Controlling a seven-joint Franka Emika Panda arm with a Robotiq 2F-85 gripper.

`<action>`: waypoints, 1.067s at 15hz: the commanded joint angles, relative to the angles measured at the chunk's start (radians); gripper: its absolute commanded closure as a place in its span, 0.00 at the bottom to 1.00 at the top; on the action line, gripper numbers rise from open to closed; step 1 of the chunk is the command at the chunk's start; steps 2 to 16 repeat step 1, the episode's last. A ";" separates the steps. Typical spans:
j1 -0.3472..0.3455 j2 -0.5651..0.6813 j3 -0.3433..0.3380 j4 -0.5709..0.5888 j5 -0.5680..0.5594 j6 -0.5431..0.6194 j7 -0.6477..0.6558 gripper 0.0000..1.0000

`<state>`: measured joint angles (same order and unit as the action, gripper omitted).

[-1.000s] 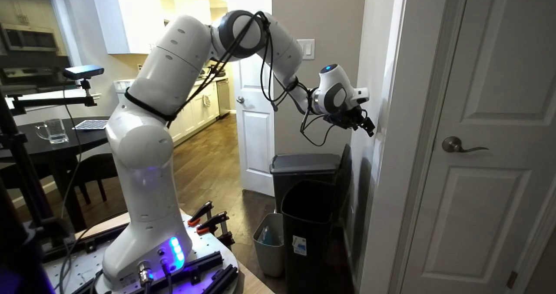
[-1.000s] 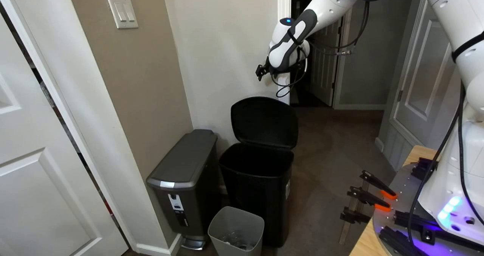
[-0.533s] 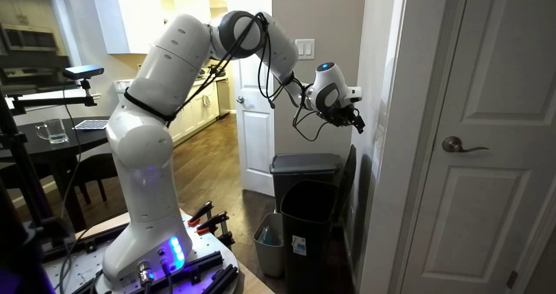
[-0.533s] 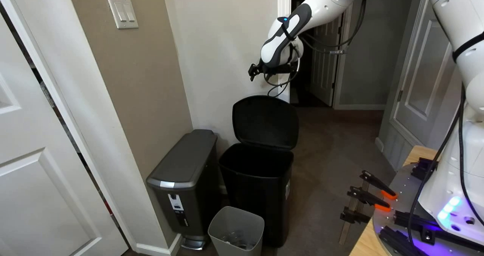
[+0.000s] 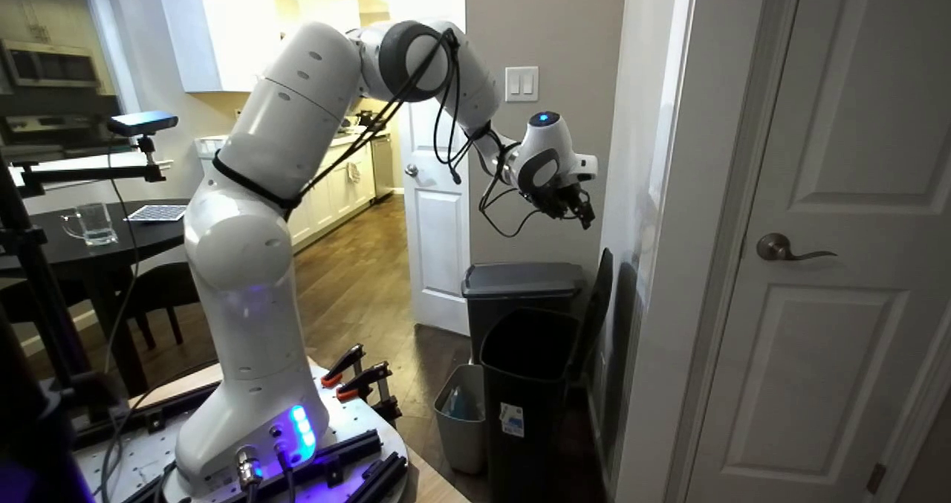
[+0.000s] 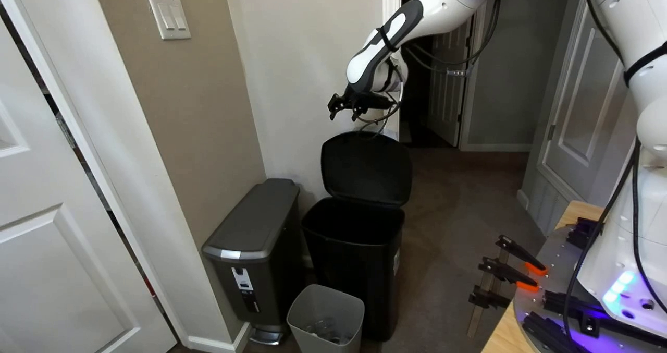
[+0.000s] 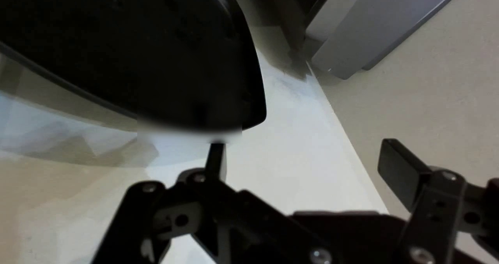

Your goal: Open the lid of the black bin

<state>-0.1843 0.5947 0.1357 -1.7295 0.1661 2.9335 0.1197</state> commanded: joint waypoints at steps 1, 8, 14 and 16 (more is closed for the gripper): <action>0.027 -0.001 -0.027 0.002 0.026 -0.002 -0.016 0.00; 0.027 -0.001 -0.027 0.002 0.026 -0.002 -0.016 0.00; 0.027 -0.001 -0.027 0.002 0.026 -0.002 -0.016 0.00; 0.027 -0.001 -0.027 0.002 0.026 -0.002 -0.016 0.00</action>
